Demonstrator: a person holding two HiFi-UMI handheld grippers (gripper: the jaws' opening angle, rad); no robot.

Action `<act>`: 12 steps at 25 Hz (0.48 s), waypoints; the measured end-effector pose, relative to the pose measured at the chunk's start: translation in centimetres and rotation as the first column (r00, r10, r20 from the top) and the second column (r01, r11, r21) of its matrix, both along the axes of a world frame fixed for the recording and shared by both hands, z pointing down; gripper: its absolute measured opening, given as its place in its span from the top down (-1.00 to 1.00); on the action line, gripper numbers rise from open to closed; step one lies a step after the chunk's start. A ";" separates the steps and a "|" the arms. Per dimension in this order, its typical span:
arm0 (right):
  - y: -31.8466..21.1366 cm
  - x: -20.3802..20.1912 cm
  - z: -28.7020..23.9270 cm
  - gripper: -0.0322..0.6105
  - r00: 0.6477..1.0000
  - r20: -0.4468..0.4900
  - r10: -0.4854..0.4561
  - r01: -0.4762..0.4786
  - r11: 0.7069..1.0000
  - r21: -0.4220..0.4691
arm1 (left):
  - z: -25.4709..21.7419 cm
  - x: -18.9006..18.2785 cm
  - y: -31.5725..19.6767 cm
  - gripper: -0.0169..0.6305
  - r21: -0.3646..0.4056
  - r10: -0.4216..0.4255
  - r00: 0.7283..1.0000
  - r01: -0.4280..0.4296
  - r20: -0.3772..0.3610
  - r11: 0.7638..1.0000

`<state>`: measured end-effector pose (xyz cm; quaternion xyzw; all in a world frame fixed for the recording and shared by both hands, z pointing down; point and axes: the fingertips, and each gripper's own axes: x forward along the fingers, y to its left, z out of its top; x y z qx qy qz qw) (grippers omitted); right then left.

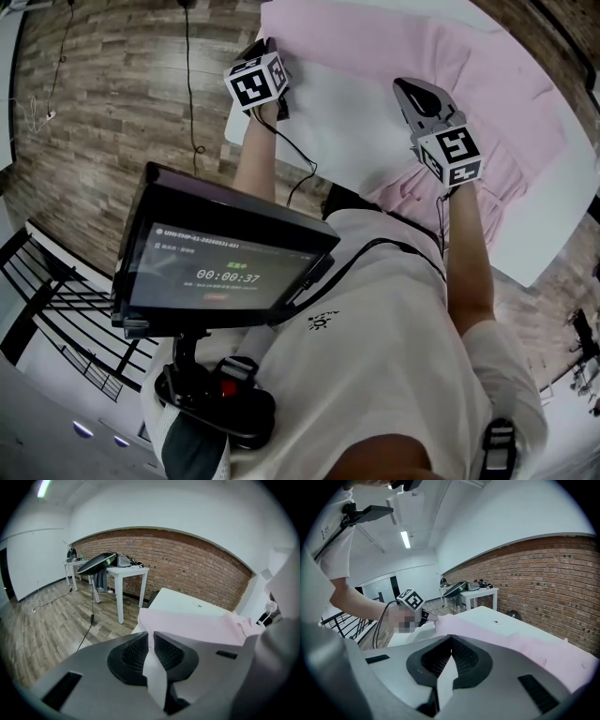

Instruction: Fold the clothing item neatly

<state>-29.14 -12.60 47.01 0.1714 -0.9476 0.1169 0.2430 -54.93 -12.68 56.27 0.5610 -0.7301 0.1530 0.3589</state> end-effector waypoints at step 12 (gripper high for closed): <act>0.0 1.5 -0.2 0.89 0.998 0.027 0.064 -0.064 0.998 0.006 | -1.7 2.2 -1.3 0.83 0.057 0.075 0.997 -0.075 0.017 0.996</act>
